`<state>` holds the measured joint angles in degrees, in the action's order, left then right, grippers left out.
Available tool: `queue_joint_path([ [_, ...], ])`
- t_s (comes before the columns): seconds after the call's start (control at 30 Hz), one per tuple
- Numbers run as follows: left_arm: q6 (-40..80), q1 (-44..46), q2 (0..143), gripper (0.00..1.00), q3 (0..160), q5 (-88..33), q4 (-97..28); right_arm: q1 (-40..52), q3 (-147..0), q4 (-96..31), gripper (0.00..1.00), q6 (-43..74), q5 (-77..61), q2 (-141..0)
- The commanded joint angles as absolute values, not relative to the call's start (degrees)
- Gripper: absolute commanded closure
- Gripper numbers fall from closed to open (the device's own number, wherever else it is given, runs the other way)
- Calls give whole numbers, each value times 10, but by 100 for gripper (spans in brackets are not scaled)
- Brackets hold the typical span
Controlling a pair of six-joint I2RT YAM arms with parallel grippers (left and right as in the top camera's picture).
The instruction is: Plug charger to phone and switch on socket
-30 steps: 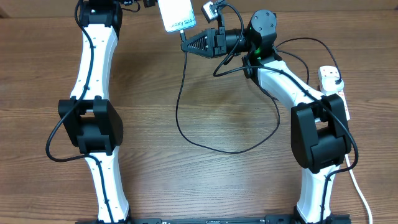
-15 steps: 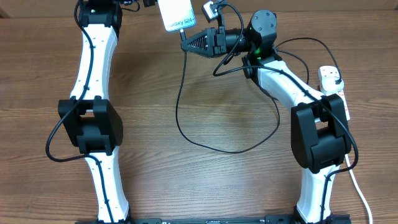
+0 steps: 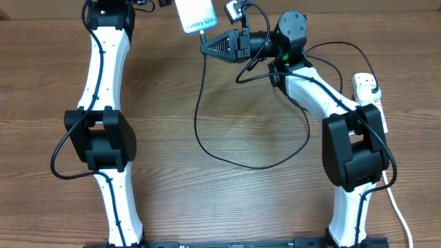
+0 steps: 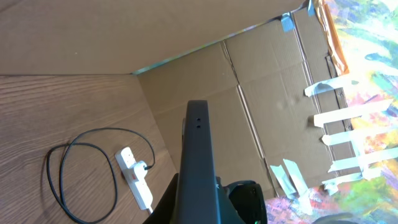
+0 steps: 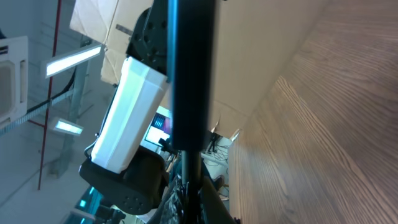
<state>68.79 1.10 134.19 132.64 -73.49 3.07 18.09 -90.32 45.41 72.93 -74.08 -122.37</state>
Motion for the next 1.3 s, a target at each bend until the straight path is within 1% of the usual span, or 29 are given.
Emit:
queue_joint_path([
  [0.0,668,23,1341,96,1330,-791,33,171,-907,481,96,742,-668,-1220],
  [0.3,677,23,1341,96,1330,-801,33,171,-907,492,96,750,-670,-1220],
  [0.5,719,20,1341,96,1330,-768,33,171,-907,492,96,750,-688,-1220],
  [0.8,738,1,1341,96,1330,-722,33,172,-907,492,96,750,-719,-1220],
  [1.27,750,-7,1341,96,1330,-705,33,172,-907,492,96,748,-721,-1220],
])
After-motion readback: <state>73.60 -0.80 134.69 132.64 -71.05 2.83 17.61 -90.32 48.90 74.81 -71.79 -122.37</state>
